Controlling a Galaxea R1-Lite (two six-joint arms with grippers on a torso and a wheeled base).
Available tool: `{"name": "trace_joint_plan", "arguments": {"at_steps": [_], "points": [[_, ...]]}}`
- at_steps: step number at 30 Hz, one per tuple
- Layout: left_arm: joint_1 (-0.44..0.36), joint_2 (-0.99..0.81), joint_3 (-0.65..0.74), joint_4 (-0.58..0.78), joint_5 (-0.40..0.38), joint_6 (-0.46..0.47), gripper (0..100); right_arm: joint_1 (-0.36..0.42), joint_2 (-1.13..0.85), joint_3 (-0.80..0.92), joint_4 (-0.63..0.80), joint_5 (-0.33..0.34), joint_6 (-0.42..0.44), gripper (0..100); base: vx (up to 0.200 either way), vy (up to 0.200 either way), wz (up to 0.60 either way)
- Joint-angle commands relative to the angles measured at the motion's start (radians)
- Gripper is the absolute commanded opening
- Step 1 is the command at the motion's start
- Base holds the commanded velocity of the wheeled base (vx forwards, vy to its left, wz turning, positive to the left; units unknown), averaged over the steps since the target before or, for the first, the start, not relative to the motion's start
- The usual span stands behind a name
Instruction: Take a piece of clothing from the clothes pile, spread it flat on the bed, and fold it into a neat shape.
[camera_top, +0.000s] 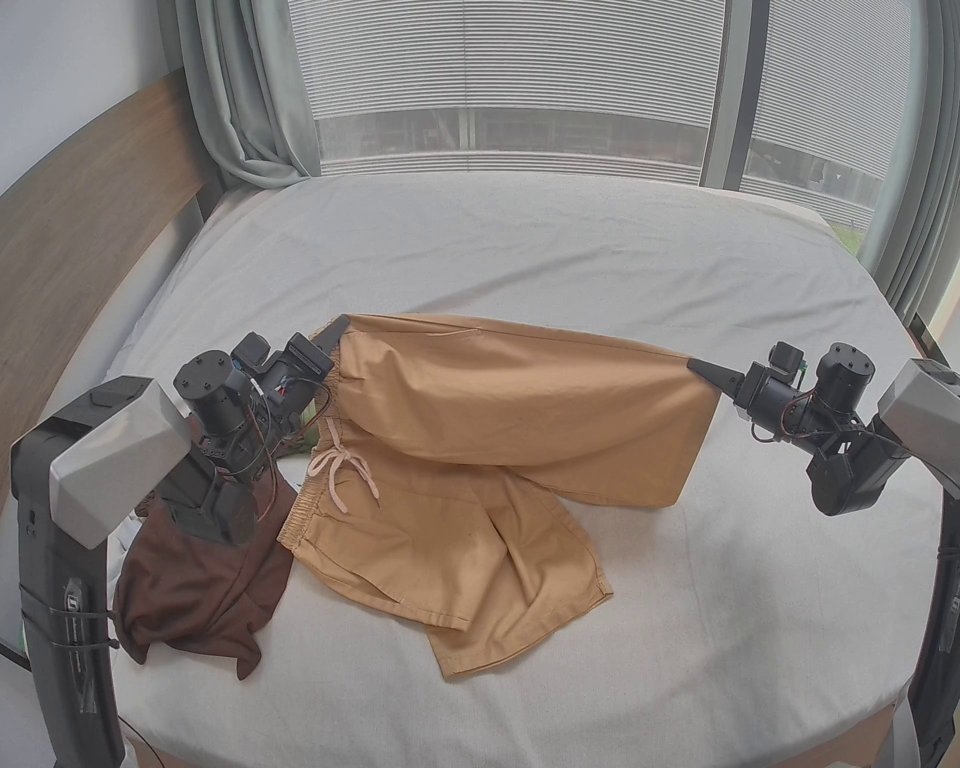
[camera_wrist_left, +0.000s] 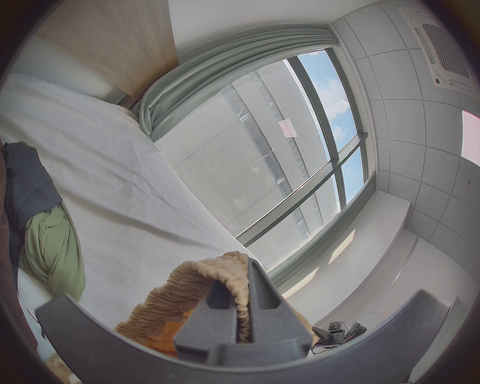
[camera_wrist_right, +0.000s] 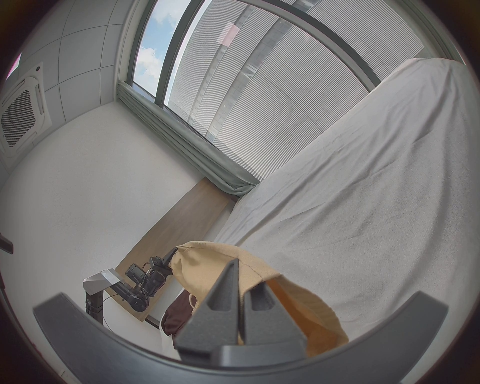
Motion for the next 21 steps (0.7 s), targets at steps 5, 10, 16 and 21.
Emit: {"name": "trace_joint_plan", "arguments": {"at_steps": [5,10,16,21], "points": [[0.000,0.085,-0.079,0.014,0.000,-0.002,0,-0.002,0.091,-0.096,0.018,-0.029,0.000,0,0.000,0.000,0.00],[0.000,0.117,-0.130,0.027,0.017,-0.002,0,-0.002,0.113,-0.134,0.021,-0.033,0.000,0,0.000,0.000,0.00],[0.003,0.137,-0.176,0.044,0.017,-0.005,0,-0.004,0.144,-0.168,0.021,-0.033,0.002,0,0.000,0.000,0.00],[0.002,0.145,-0.203,0.067,0.014,-0.006,0,-0.005,0.168,-0.199,0.021,-0.033,0.002,0,0.000,0.000,0.00]]}}
